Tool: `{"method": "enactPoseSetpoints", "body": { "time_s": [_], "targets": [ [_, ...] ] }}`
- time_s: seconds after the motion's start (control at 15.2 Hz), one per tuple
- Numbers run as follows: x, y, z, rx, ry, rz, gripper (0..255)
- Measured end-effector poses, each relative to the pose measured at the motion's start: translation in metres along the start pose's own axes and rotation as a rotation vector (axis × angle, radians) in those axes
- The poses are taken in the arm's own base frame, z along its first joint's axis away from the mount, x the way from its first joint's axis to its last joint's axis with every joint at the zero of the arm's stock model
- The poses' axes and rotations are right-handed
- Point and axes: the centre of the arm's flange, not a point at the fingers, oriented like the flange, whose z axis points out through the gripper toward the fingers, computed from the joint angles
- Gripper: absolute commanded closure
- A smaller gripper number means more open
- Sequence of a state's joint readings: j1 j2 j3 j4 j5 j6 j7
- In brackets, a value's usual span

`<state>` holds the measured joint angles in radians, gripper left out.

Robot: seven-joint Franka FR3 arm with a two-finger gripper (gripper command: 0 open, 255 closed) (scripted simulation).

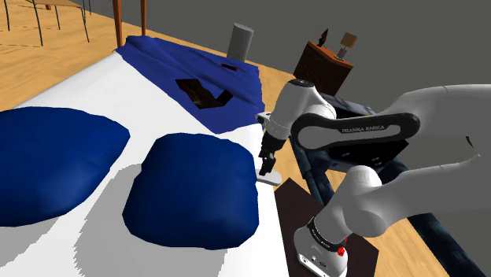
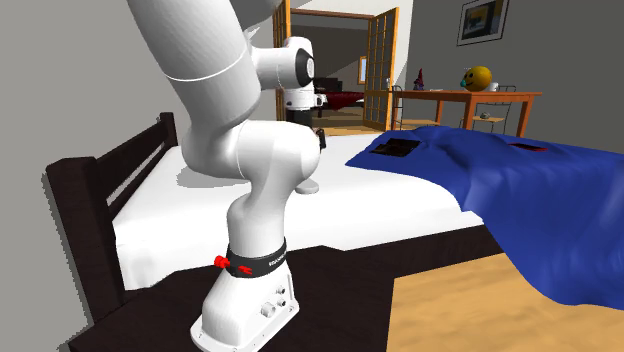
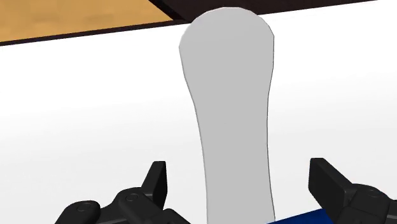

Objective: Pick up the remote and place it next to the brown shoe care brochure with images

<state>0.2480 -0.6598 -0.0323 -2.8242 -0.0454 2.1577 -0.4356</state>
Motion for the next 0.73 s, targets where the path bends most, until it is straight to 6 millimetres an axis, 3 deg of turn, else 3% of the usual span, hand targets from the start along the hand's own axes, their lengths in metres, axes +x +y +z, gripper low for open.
{"method": "enactPoseSetpoints", "body": {
  "time_s": [0.53, 0.73],
  "targets": [
    [0.004, -0.006, 0.045, -0.006, 0.003, -0.041, 0],
    [0.004, -0.006, 0.048, -0.007, 0.004, -0.041, 0]
  ]
}}
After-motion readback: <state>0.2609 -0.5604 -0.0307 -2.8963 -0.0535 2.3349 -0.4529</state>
